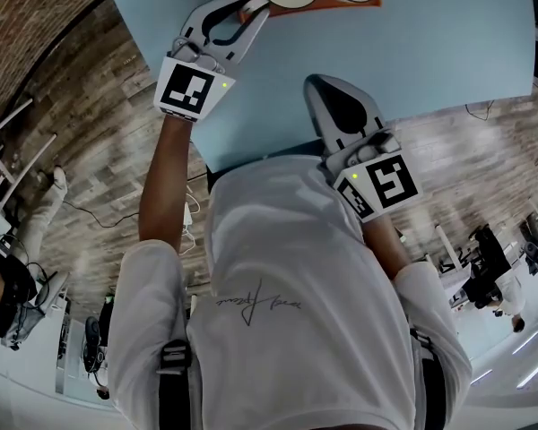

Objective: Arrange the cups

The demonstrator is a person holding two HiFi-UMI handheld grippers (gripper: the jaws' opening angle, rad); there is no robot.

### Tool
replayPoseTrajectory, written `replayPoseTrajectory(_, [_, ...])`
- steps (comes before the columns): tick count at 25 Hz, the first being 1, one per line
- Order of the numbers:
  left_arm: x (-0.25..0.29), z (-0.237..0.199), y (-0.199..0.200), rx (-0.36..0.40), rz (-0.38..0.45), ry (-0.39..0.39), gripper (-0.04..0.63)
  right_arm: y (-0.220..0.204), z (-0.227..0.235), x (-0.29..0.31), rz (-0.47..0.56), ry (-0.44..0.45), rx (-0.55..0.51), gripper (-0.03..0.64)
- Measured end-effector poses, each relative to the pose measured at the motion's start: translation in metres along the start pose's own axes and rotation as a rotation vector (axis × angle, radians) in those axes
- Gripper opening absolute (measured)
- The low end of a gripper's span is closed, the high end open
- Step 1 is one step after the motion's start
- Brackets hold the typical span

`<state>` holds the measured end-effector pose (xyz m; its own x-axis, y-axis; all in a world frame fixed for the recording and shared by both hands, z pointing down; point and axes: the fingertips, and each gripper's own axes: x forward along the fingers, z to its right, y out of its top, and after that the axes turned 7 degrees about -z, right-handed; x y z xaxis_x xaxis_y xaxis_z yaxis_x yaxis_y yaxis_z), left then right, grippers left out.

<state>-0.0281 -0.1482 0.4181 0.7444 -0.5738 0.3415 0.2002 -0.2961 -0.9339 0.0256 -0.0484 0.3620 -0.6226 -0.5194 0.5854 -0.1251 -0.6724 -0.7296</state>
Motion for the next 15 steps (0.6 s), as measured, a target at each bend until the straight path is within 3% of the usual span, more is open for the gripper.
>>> replayPoseTrajectory(15, [0.0006, 0.0066, 0.0026, 0.013, 0.005, 0.074, 0.061, -0.0045, -0.0053, -0.0070, 0.009, -0.011, -0.004, 0.021])
